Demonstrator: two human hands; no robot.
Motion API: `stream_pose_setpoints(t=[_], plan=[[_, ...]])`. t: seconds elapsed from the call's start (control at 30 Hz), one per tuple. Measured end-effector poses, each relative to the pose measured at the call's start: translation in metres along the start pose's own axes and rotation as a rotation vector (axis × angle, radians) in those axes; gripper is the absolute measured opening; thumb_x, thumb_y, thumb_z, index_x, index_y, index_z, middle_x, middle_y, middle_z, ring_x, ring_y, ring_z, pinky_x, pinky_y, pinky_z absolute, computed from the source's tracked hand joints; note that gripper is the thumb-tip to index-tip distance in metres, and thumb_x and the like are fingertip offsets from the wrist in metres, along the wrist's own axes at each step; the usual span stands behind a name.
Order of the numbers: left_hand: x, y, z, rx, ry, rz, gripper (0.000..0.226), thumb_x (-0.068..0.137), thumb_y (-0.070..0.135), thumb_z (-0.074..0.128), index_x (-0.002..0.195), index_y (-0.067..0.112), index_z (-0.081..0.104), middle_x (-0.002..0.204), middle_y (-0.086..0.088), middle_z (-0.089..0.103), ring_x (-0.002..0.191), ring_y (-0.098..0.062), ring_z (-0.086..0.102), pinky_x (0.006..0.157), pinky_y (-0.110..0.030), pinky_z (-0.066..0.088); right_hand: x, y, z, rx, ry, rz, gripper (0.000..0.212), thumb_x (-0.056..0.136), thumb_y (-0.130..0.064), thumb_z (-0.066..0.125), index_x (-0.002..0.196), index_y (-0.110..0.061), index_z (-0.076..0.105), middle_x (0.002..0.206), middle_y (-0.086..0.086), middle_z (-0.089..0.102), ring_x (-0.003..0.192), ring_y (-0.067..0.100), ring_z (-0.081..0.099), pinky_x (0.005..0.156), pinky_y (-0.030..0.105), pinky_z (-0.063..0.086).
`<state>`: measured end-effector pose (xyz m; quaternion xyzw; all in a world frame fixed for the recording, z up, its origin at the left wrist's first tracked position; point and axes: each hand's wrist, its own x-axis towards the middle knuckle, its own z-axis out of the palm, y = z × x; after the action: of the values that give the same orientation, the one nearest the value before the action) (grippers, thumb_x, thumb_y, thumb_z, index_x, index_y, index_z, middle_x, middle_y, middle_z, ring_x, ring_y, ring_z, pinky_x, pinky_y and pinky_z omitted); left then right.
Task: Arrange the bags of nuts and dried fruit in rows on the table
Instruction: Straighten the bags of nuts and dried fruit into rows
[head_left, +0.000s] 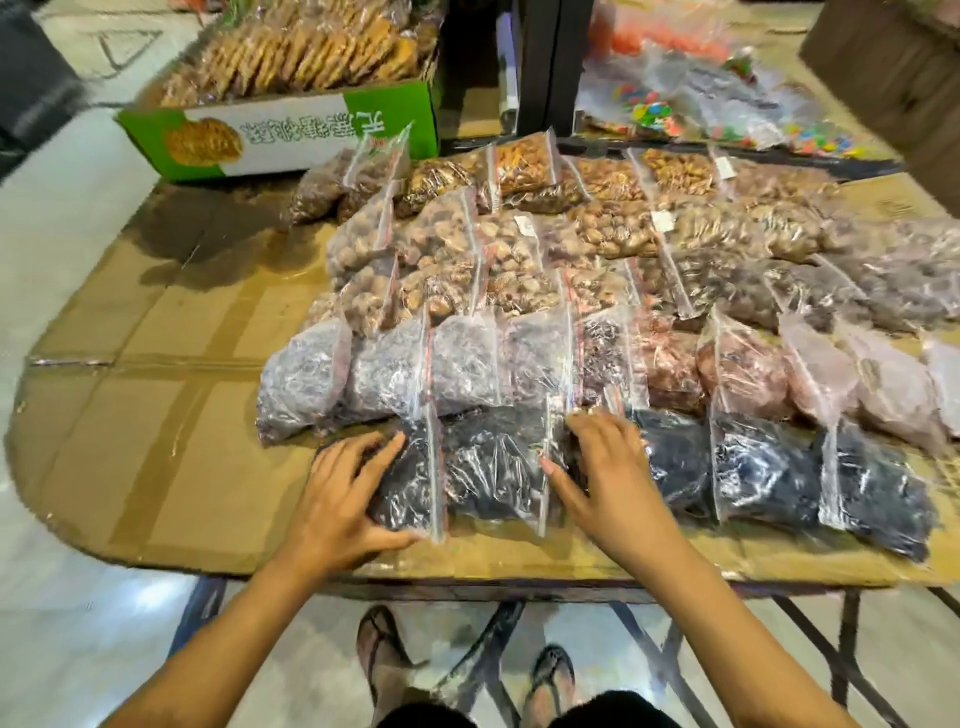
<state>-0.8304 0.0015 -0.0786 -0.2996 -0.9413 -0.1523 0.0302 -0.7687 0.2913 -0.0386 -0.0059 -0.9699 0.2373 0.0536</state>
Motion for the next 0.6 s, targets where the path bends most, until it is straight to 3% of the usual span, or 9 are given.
stream_pose_setpoints(t=[0.13,0.3,0.47,0.6], plan=[[0.008,0.006,-0.011,0.05,0.059,0.022,0.094,0.074,0.078,0.043,0.138,0.009,0.038,0.114,-0.025,0.057,0.105,-0.035,0.049,0.086,-0.048,0.045,-0.004,0.008,-0.011,0.032,-0.026,-0.044,0.062,0.092,-0.048,0.047,0.139,-0.009,0.041,0.136,0.007,0.046,0.13,0.017,0.024,0.111,0.034,0.026],[0.025,0.01,-0.006,0.041,-0.076,0.006,0.106,0.064,0.083,0.048,0.146,0.02,0.027,0.126,-0.018,0.05,0.111,-0.035,0.049,0.089,-0.053,0.047,-0.012,0.016,-0.02,0.006,0.019,-0.016,0.066,0.09,-0.057,0.035,0.134,-0.009,0.045,0.131,0.008,0.05,0.126,0.018,0.029,0.105,0.032,0.03],[0.024,0.003,-0.007,-0.019,-0.119,0.015,0.111,0.061,0.09,0.041,0.148,0.023,0.025,0.133,-0.015,0.046,0.118,-0.033,0.045,0.096,-0.054,0.041,-0.017,0.021,-0.025,-0.036,0.059,0.065,0.056,0.091,-0.05,0.043,0.131,-0.011,0.048,0.128,0.005,0.052,0.124,0.019,0.033,0.105,0.036,0.034],[0.018,0.028,-0.006,-0.101,0.032,-0.074,0.093,0.077,0.081,0.026,0.142,0.015,0.036,0.134,-0.019,0.044,0.122,-0.034,0.037,0.097,-0.057,0.036,-0.019,0.029,-0.035,-0.097,0.04,0.07,0.05,0.092,-0.043,0.052,0.13,-0.009,0.049,0.126,0.005,0.052,0.124,0.02,0.033,0.106,0.041,0.035]])
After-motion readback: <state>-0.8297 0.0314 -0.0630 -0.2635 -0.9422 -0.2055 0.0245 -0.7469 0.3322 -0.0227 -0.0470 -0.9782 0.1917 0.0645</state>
